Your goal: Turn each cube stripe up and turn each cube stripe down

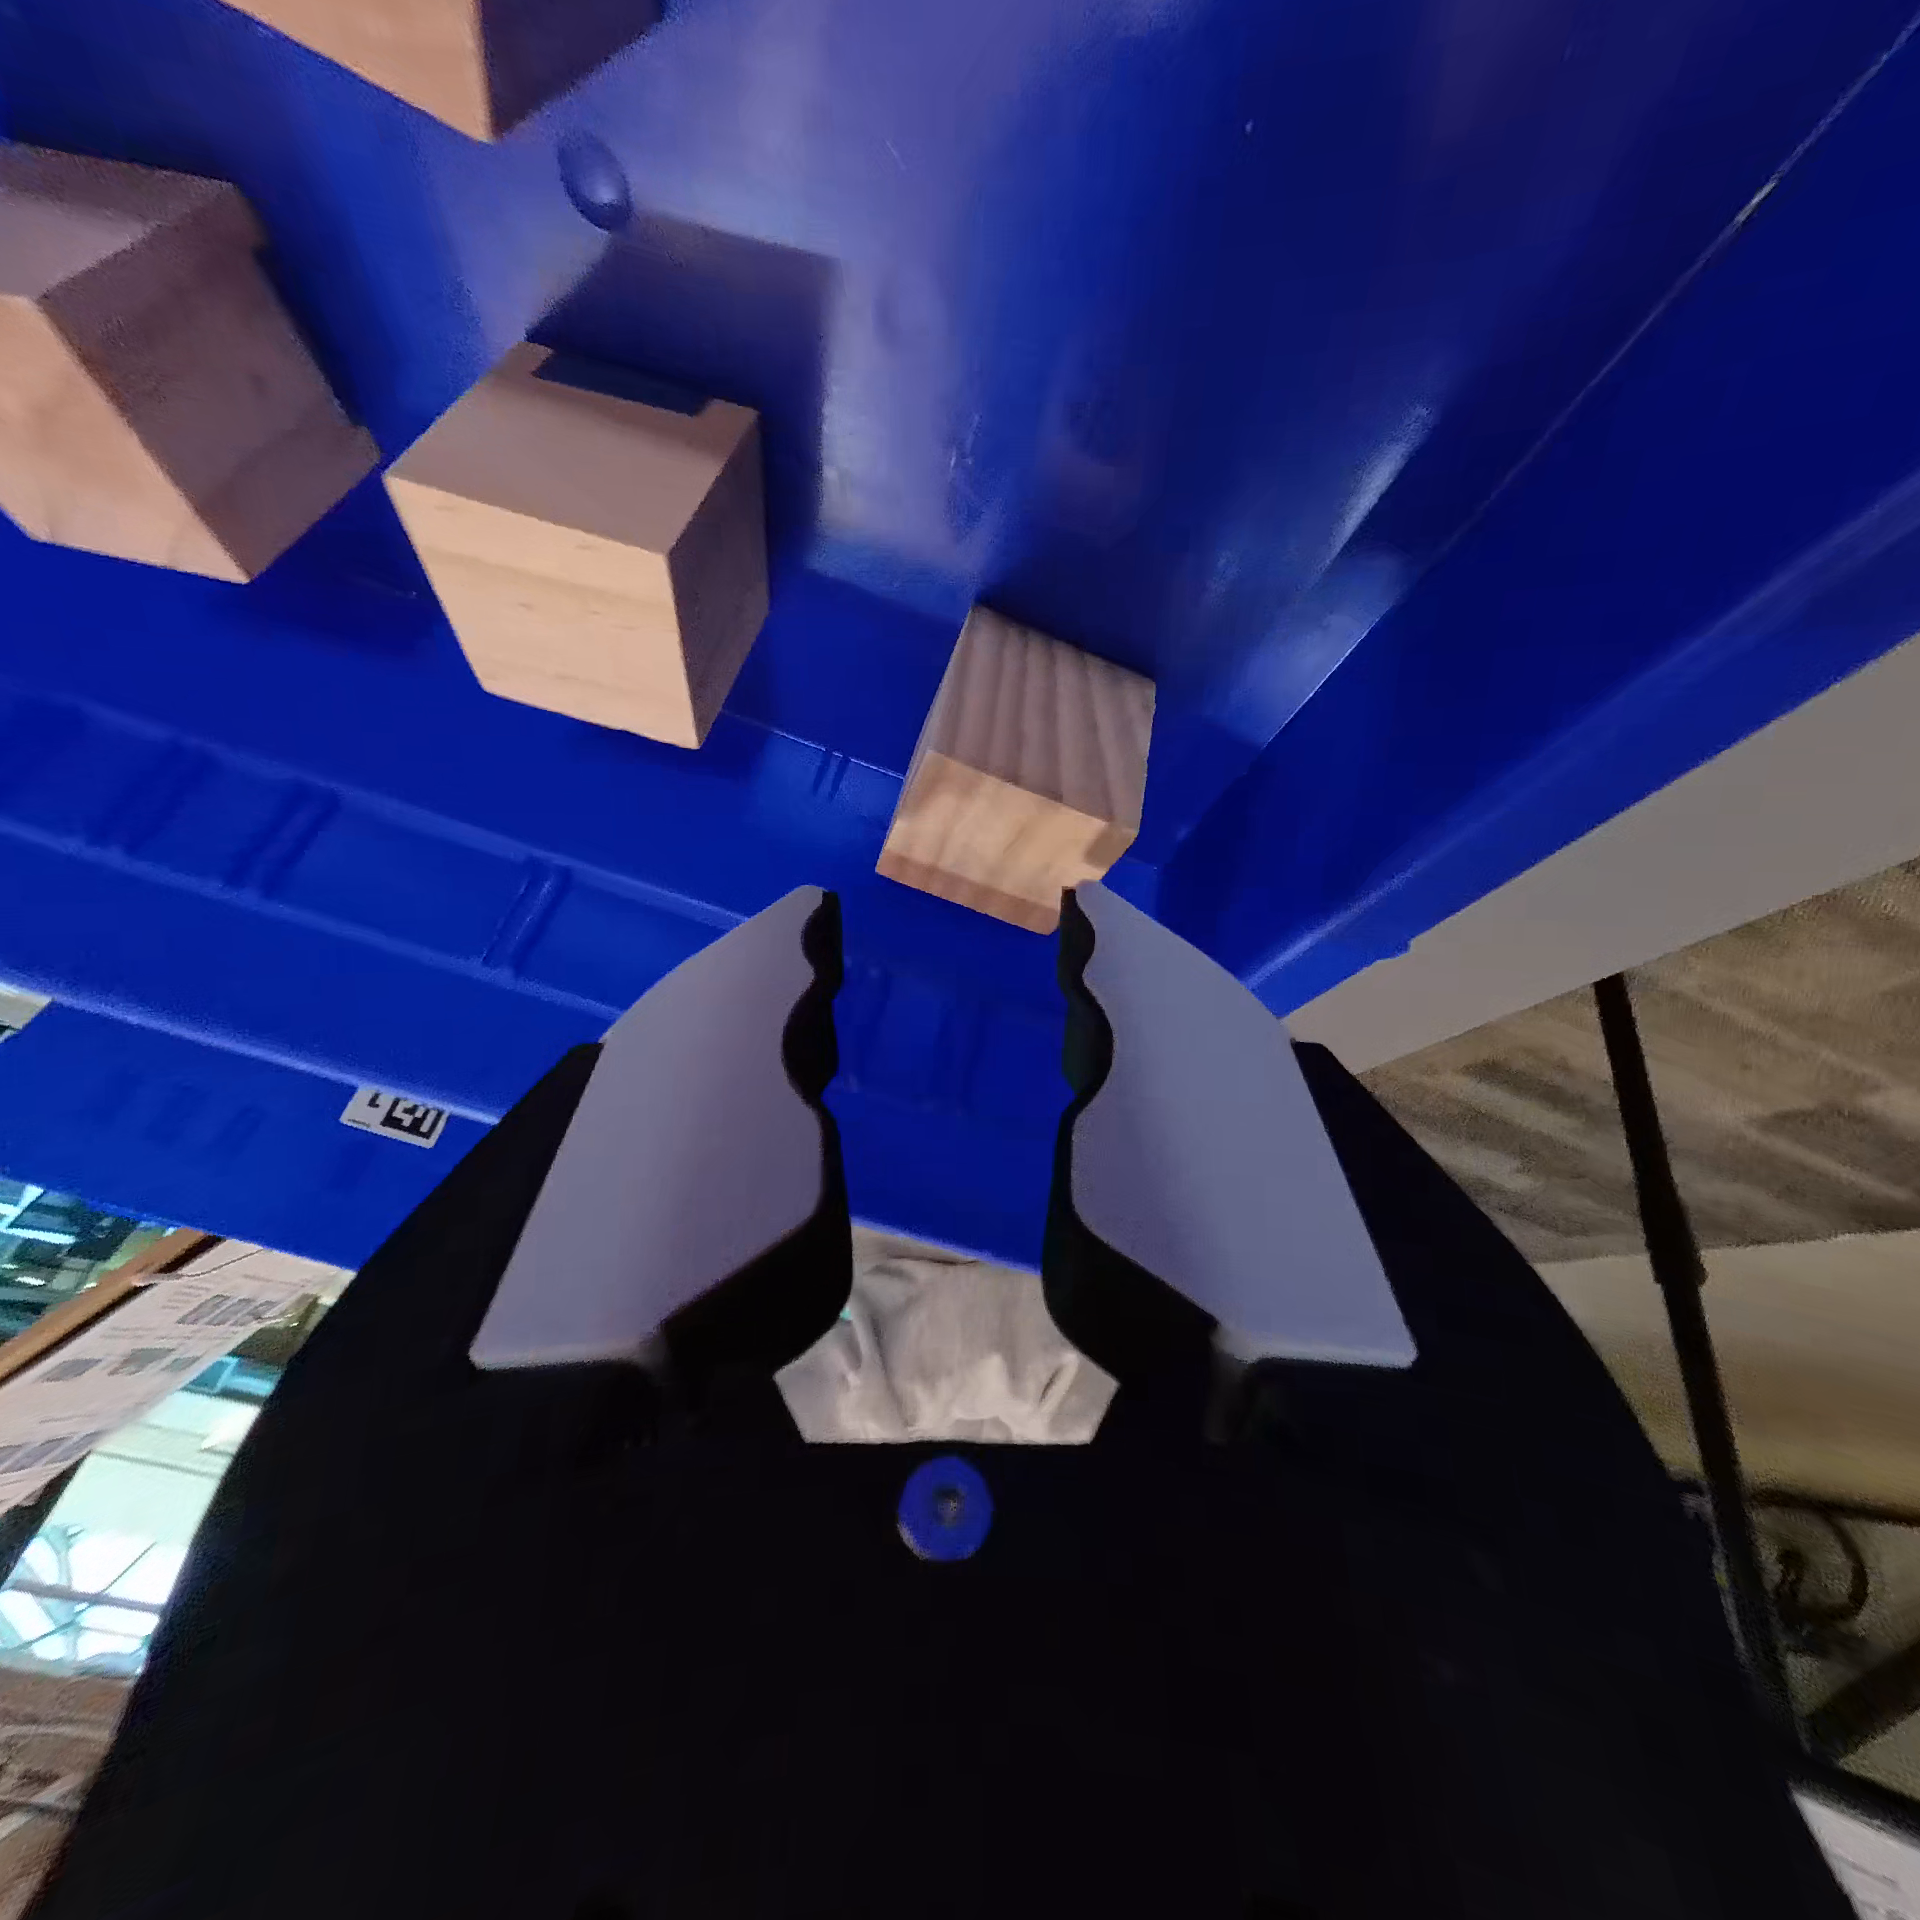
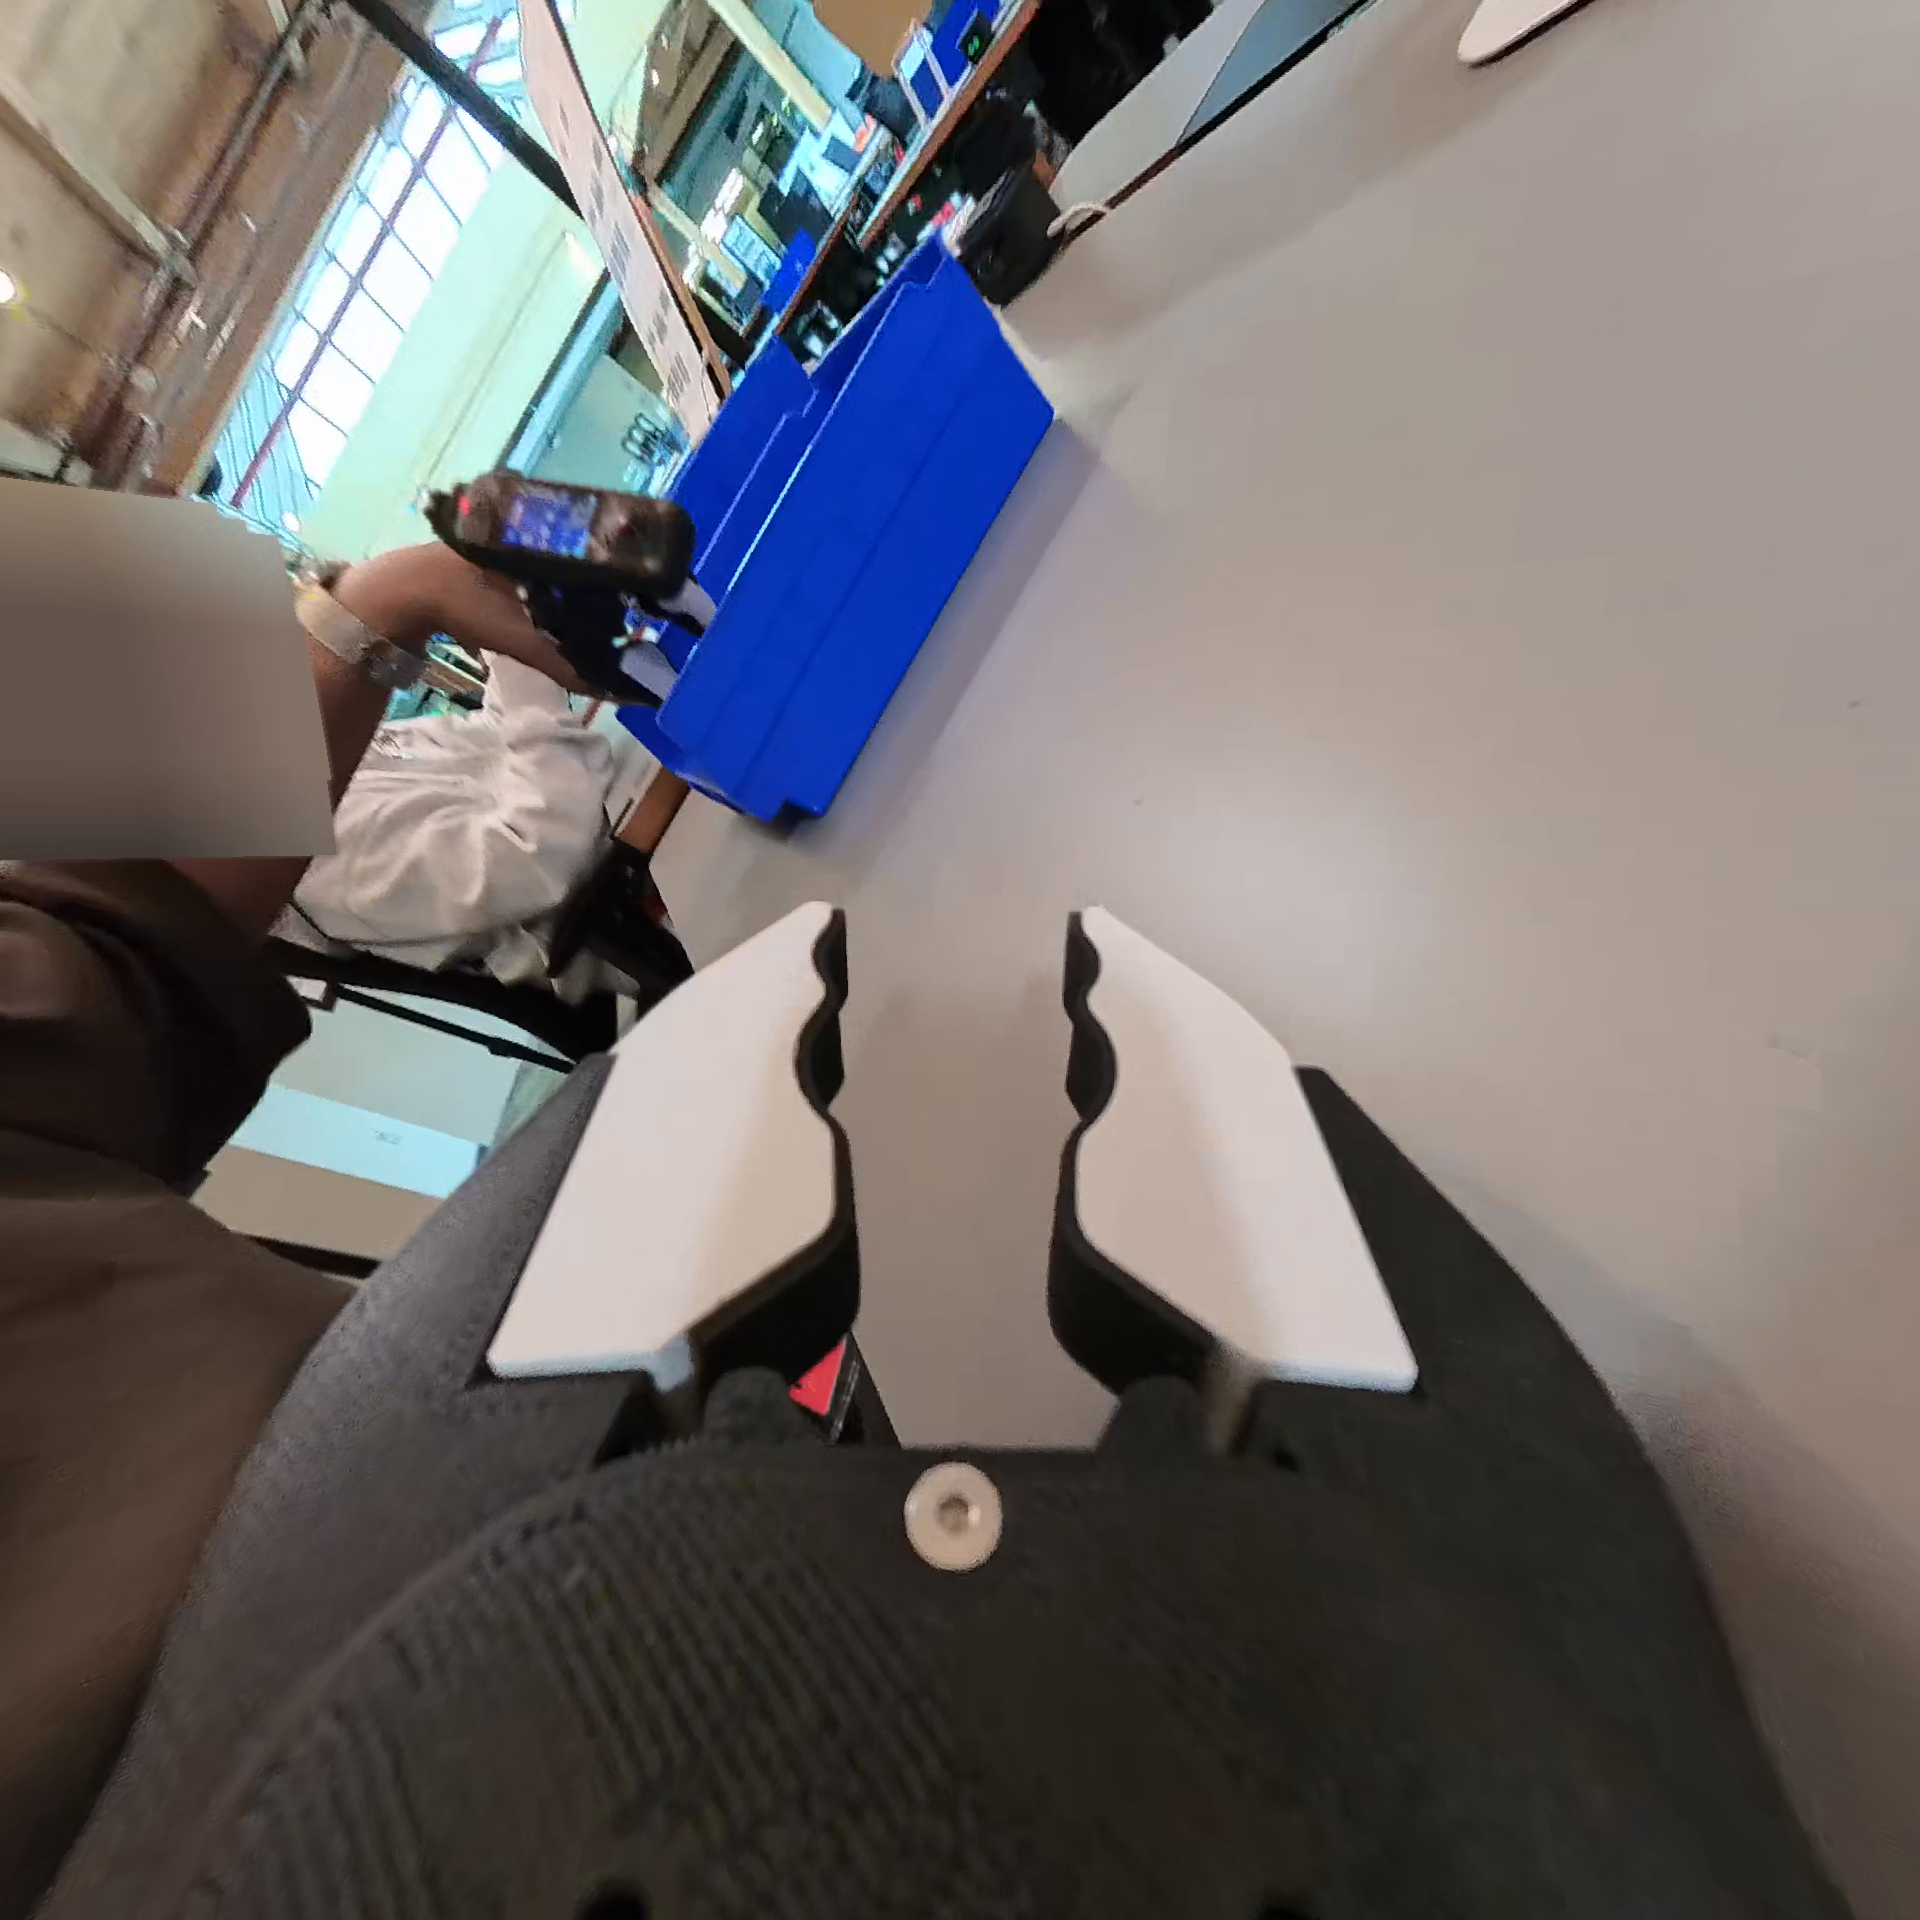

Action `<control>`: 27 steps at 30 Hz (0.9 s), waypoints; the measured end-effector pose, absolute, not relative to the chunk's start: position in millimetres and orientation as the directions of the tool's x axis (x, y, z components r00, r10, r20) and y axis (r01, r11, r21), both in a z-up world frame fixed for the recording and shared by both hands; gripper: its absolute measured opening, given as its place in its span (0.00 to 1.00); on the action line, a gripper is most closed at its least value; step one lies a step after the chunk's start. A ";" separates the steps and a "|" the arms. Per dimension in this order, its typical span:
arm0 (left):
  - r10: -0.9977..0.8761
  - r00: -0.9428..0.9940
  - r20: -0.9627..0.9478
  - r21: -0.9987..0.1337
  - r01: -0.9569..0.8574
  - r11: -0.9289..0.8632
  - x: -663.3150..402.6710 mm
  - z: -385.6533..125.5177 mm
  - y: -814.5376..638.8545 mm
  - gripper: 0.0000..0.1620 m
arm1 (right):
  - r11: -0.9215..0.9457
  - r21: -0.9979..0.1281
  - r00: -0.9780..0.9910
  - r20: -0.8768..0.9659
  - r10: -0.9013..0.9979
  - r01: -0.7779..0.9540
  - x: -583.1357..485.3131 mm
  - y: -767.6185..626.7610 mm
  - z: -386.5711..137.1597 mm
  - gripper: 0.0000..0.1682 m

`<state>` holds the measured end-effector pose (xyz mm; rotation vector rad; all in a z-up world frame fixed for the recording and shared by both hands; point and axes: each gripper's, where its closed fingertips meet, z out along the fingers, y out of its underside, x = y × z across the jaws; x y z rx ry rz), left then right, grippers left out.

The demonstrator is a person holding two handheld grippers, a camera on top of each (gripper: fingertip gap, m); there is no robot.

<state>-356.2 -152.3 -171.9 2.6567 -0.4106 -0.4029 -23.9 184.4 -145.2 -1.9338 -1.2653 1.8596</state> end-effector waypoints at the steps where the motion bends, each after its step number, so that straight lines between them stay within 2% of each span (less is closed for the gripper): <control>1: -0.357 0.911 -0.208 0.460 -0.231 -0.857 -357.3 -174.3 -154.9 0.27 | -0.631 -0.642 -0.142 -0.741 0.657 0.436 -23.7 186.5 -144.2 0.24; 4: -0.389 0.895 -0.216 0.503 -0.240 -0.831 -361.9 -176.6 -163.4 0.33 | -0.616 -0.653 -0.139 -0.727 0.672 0.440 -24.6 187.8 -146.1 0.24; 9: -0.399 0.892 -0.214 0.492 -0.254 -0.833 -359.1 -176.9 -165.2 0.34 | -0.550 -0.688 -0.151 -0.679 0.719 0.474 -25.7 179.9 -151.2 0.24; 11: -0.383 0.905 -0.186 0.470 -0.260 -0.843 -352.8 -175.9 -163.6 0.38 | -0.542 -0.690 -0.156 -0.675 0.721 0.480 -25.7 177.7 -151.5 0.23; 14: -0.404 0.897 -0.180 0.444 -0.292 -0.847 -348.0 -172.2 -158.2 0.37 | -0.560 -0.674 -0.154 -0.694 0.704 0.481 -24.9 178.2 -151.2 0.23; 20: -0.476 0.866 -0.155 0.510 -0.343 -0.789 -346.3 -184.5 -166.8 0.35 | -0.633 -0.625 -0.162 -0.758 0.632 0.456 -23.9 182.8 -143.2 0.24; 27: -0.437 0.879 -0.190 0.449 -0.319 -0.835 -355.9 -192.2 -157.6 0.36 | -0.535 -0.692 -0.193 -0.681 0.706 0.485 -23.4 169.7 -145.3 0.24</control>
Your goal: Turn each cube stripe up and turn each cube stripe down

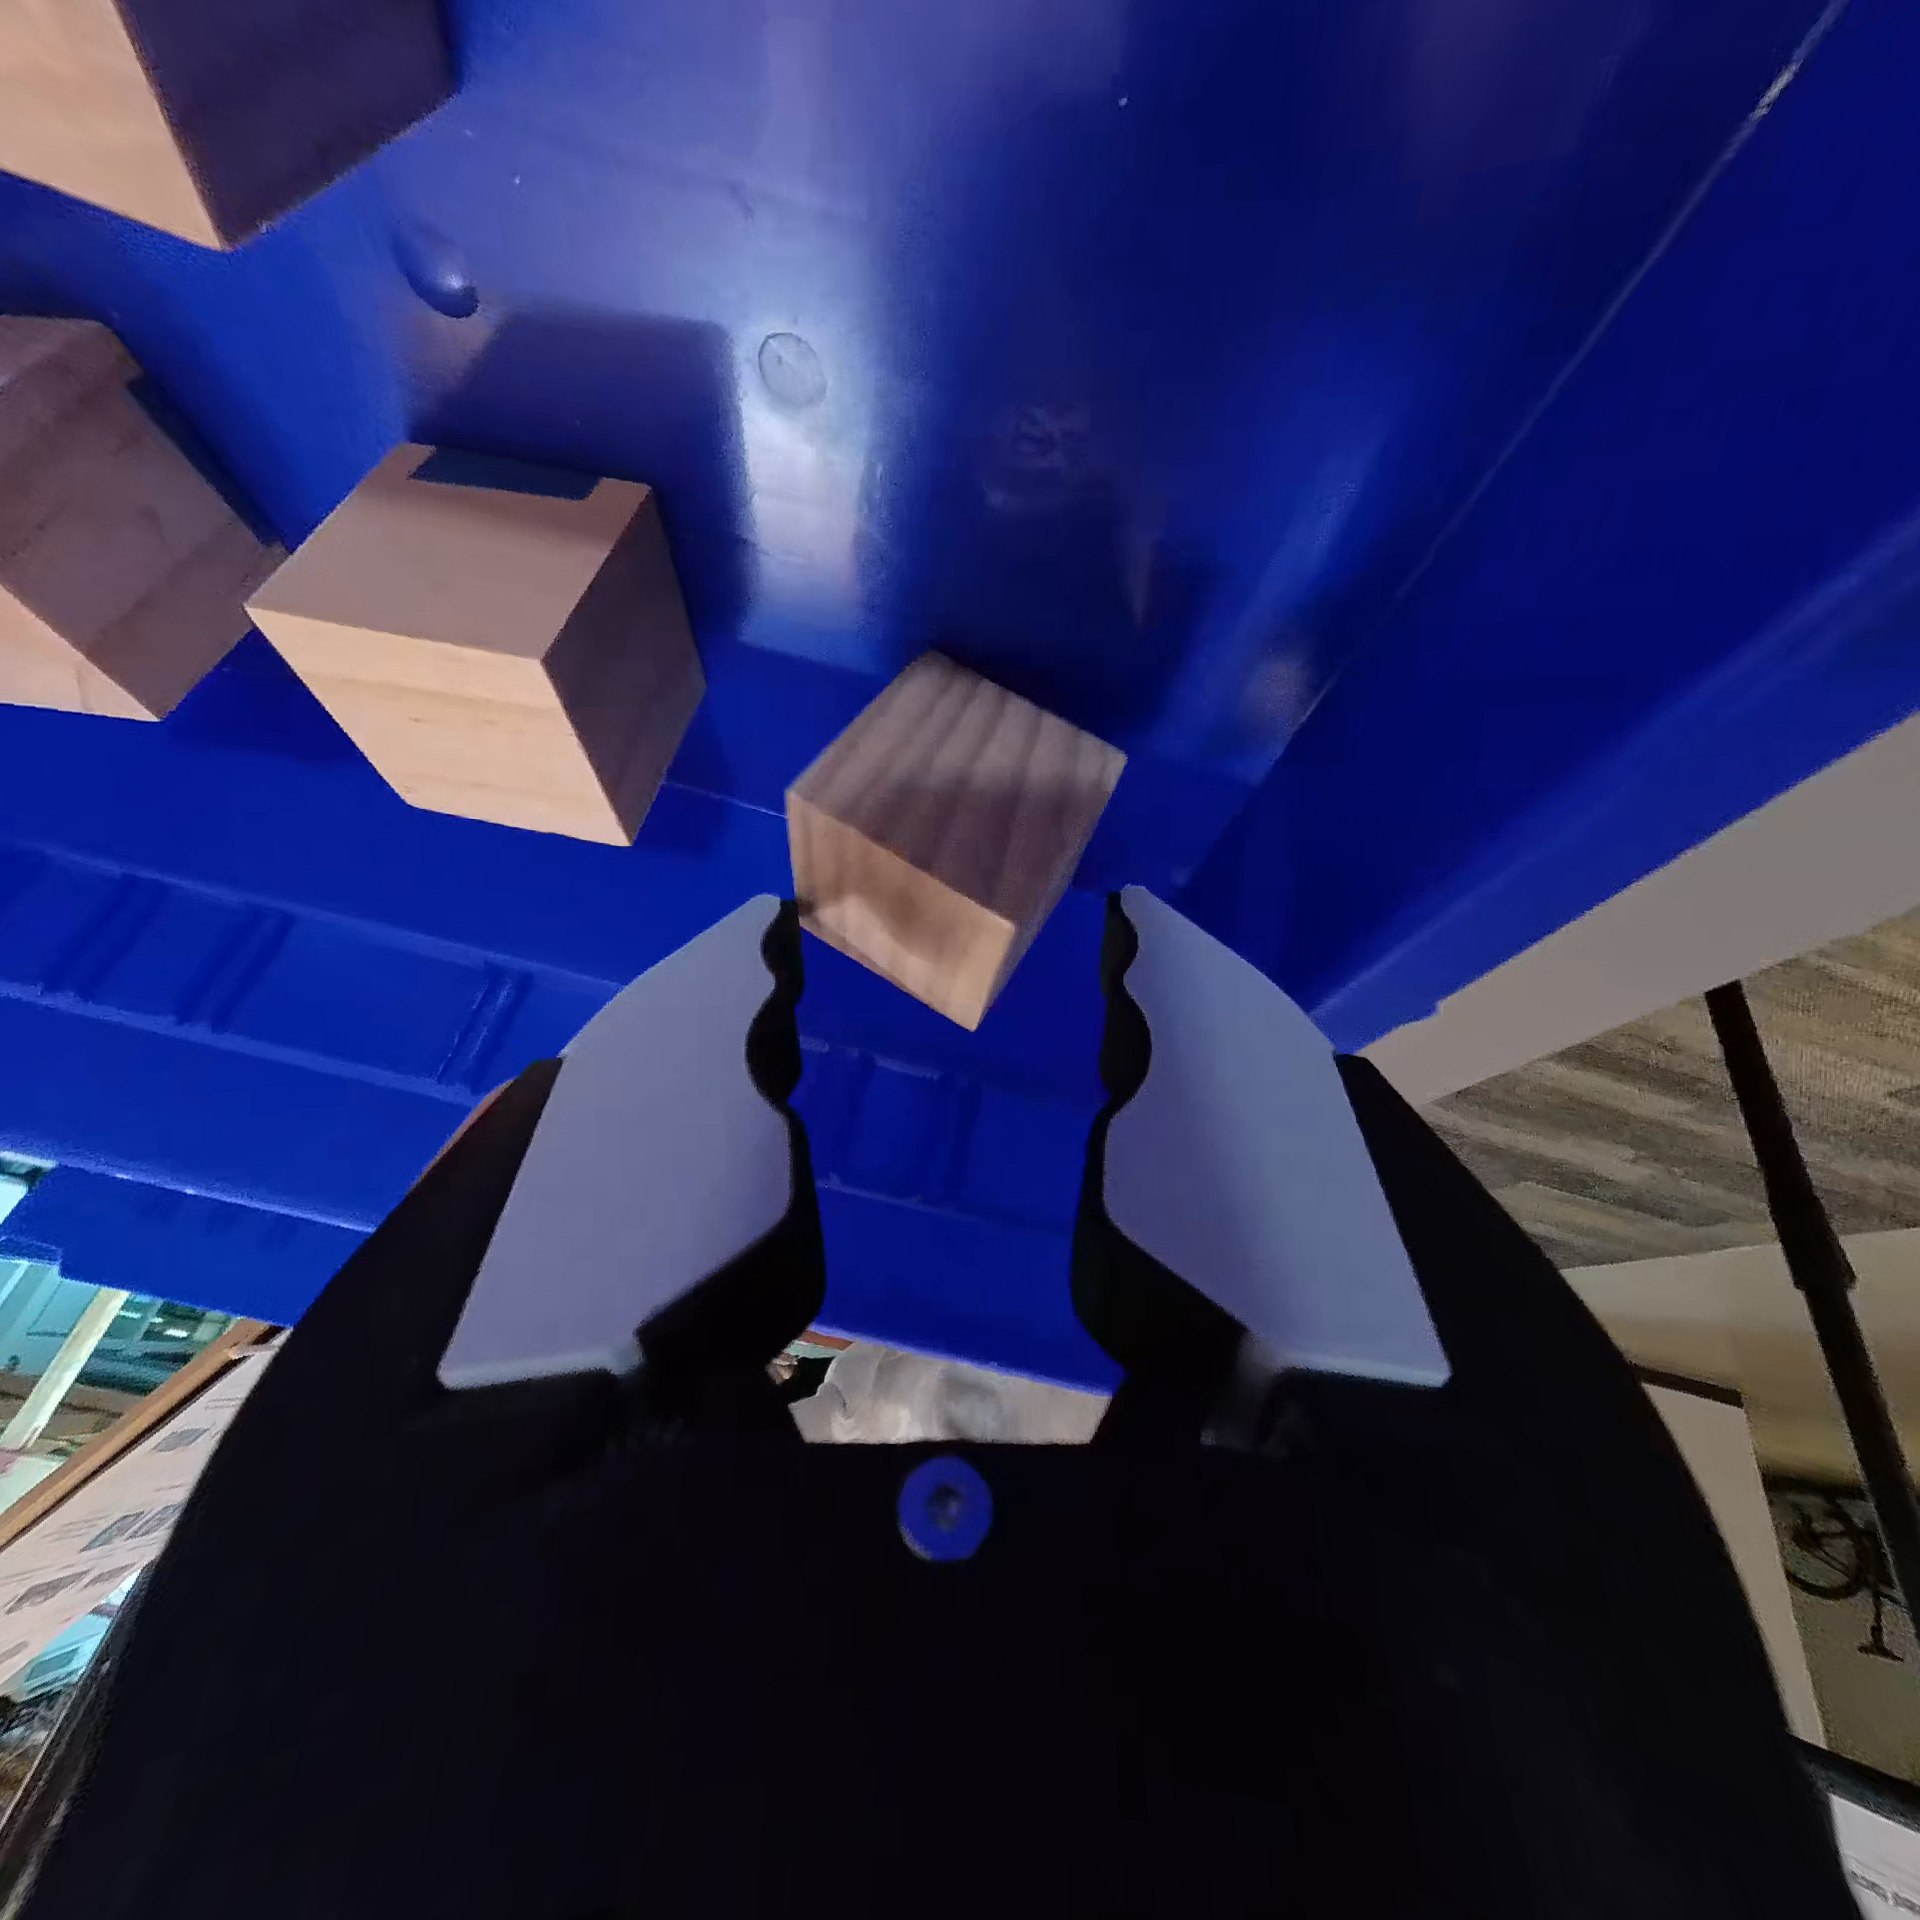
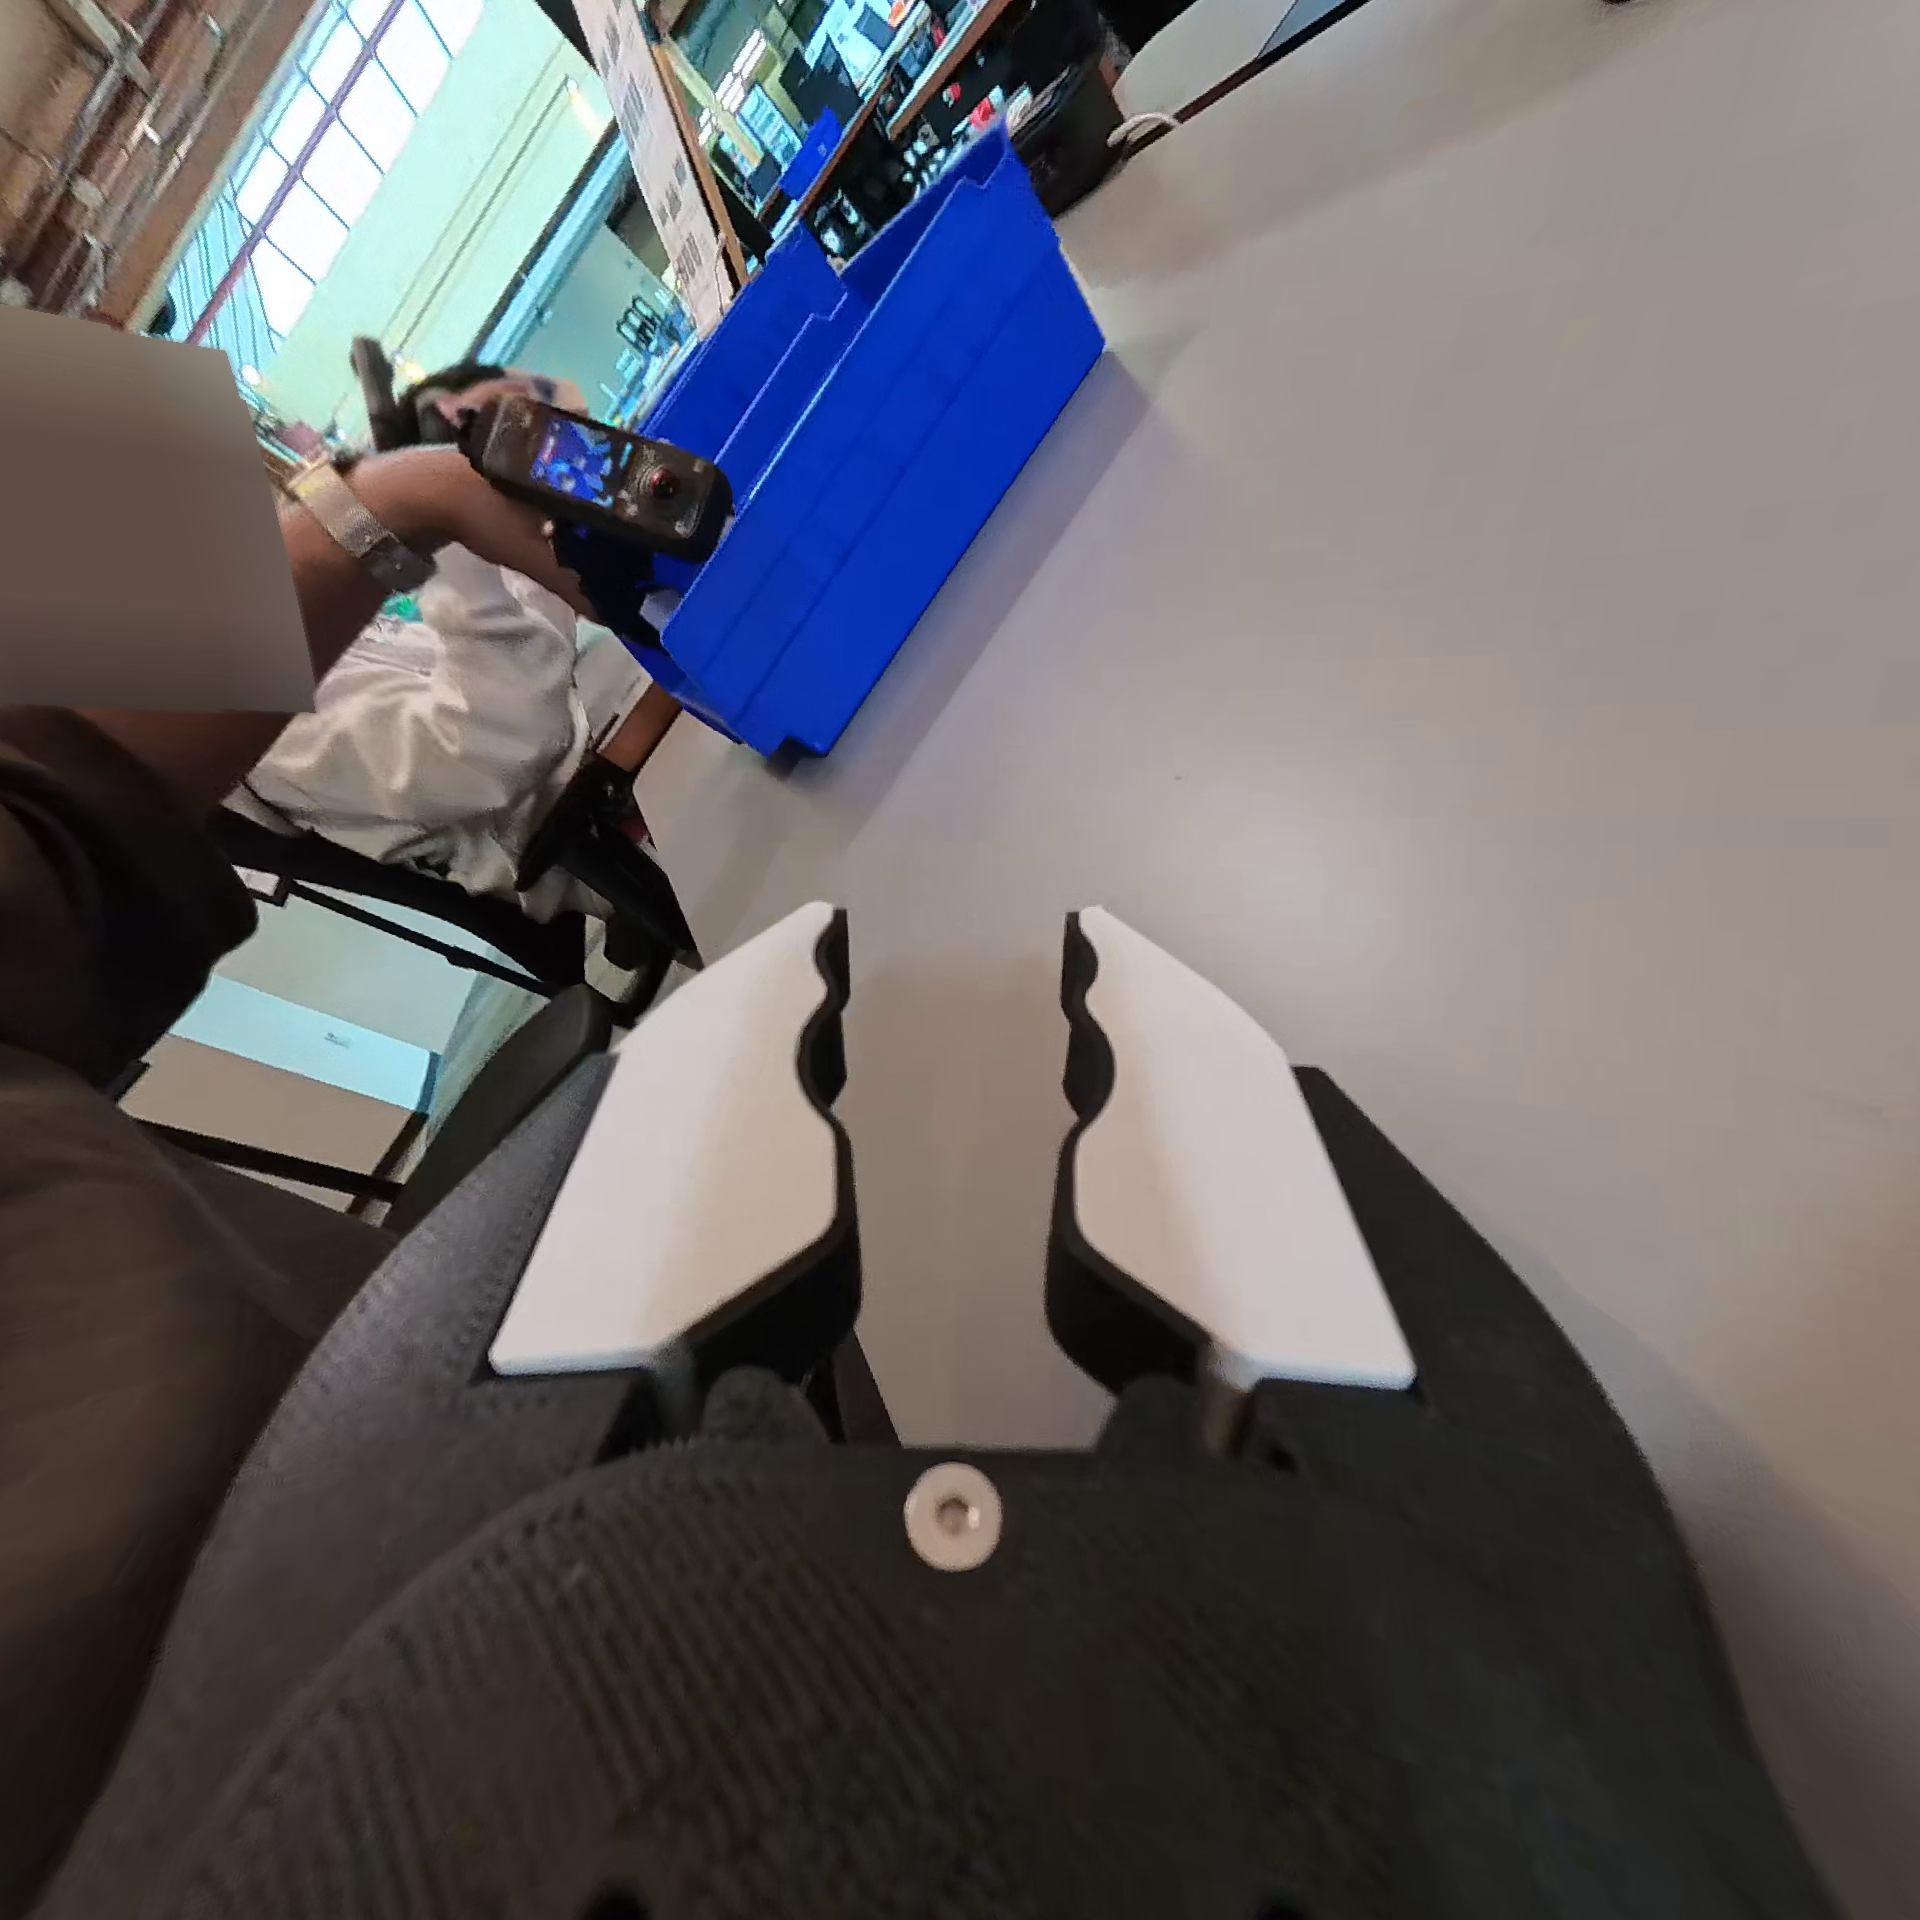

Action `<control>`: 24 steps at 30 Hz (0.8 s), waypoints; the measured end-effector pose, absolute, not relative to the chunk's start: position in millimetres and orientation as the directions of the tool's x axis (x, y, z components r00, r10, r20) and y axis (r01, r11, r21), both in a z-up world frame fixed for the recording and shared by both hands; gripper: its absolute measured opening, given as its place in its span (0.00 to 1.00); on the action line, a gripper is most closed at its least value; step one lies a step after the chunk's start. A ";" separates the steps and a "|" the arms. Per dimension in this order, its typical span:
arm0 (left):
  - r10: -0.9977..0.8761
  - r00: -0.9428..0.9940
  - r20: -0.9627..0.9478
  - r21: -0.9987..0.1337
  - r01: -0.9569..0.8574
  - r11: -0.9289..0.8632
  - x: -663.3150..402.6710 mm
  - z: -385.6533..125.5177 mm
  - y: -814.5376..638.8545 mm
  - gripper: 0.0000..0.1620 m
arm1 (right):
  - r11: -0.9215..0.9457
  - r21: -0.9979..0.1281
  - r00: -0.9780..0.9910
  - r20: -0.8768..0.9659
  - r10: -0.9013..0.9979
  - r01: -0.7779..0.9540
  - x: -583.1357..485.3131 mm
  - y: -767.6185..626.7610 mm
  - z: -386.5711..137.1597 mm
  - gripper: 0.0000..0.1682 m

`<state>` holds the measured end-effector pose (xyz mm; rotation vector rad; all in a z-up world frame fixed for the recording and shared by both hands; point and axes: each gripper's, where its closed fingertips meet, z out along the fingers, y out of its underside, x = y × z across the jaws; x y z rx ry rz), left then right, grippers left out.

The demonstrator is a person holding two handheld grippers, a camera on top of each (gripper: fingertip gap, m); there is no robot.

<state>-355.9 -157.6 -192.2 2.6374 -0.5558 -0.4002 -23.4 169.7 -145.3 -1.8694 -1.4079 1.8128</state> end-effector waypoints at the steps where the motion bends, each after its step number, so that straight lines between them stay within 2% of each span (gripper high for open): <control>1: -0.441 0.876 -0.194 0.454 -0.318 -0.832 -358.2 -193.4 -158.7 0.35 | -0.524 -0.697 -0.197 -0.673 0.713 0.489 -23.3 167.8 -145.7 0.24; 5: -0.437 0.876 -0.206 0.483 -0.297 -0.824 -365.3 -200.7 -169.4 0.33 | -0.522 -0.697 -0.200 -0.673 0.712 0.491 -22.9 166.2 -145.4 0.24; 11: -0.358 0.903 -0.237 0.374 -0.255 -0.892 -361.6 -196.5 -158.8 0.32 | -0.574 -0.669 -0.186 -0.712 0.677 0.472 -23.2 172.7 -142.4 0.23; 24: -0.297 0.934 -0.199 0.283 -0.235 -0.930 -339.9 -189.4 -146.5 0.31 | -0.593 -0.650 -0.174 -0.730 0.661 0.476 -23.7 173.7 -144.3 0.23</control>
